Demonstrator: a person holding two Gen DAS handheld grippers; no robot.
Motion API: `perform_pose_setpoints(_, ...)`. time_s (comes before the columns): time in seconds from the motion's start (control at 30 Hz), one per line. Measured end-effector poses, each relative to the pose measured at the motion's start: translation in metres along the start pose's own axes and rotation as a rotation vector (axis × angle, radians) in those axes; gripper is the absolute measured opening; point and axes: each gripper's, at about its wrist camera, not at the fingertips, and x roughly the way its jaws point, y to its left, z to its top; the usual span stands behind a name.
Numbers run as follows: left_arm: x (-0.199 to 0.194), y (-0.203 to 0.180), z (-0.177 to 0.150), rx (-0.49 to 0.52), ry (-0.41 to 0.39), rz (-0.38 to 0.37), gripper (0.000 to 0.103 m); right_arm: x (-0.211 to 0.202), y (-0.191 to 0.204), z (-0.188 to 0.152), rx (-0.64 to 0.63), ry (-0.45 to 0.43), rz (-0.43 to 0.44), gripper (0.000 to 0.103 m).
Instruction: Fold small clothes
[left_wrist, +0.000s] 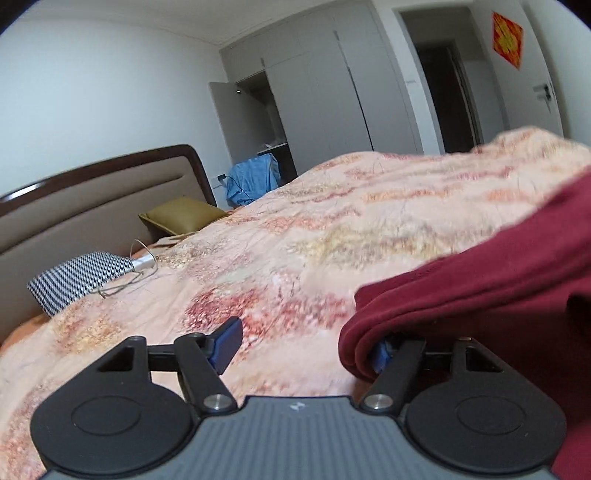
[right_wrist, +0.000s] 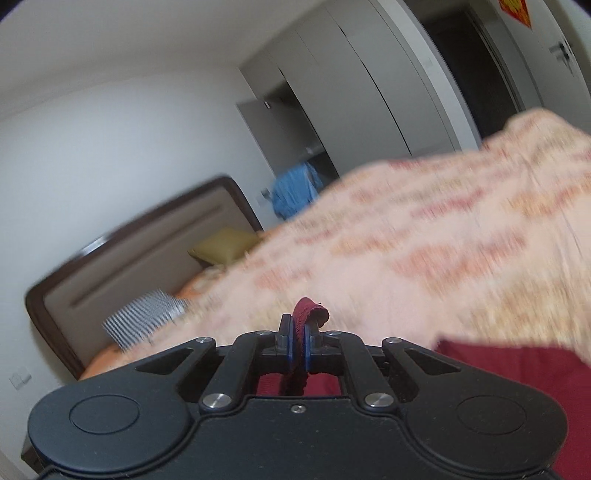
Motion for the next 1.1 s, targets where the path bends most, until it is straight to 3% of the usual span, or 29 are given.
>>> perform_pose_setpoints(0.13, -0.002, -0.009, -0.011, 0.115, 0.000, 0.002, 0.073, 0.004, -0.022, -0.047, 0.022, 0.097, -0.054, 0.005)
perform_pose_setpoints(0.27, -0.001, -0.014, -0.014, 0.189, 0.023, -0.045, 0.079, 0.008, -0.036, -0.077, 0.025, 0.151, -0.100, 0.005)
perform_pose_setpoints(0.33, -0.002, -0.012, -0.013, 0.216, 0.030, -0.099, 0.085, 0.009, -0.037, -0.084, 0.022, 0.165, -0.107, 0.005)
perform_pose_setpoints(0.53, -0.008, -0.002, -0.014, 0.284, 0.053, -0.156, 0.098, 0.006, -0.028, -0.082, -0.036, 0.154, -0.122, 0.006)
perform_pose_setpoints(0.77, -0.016, 0.019, -0.018, 0.255, 0.113, -0.234, 0.103, 0.009, -0.020, -0.084, -0.106, 0.179, -0.170, 0.008)
perform_pose_setpoints(0.9, -0.021, 0.024, -0.029, 0.290, 0.150, -0.256, 0.103, 0.015, -0.020, -0.093, -0.143, 0.210, -0.211, 0.011)
perform_pose_setpoints(1.03, -0.035, 0.038, -0.035, 0.190, 0.180, -0.308, 0.103, 0.009, -0.020, -0.096, -0.151, 0.207, -0.237, 0.023)
perform_pose_setpoints(1.1, -0.044, 0.046, -0.038, 0.122, 0.199, -0.339, 0.103, 0.001, -0.017, -0.097, -0.155, 0.207, -0.244, 0.038)
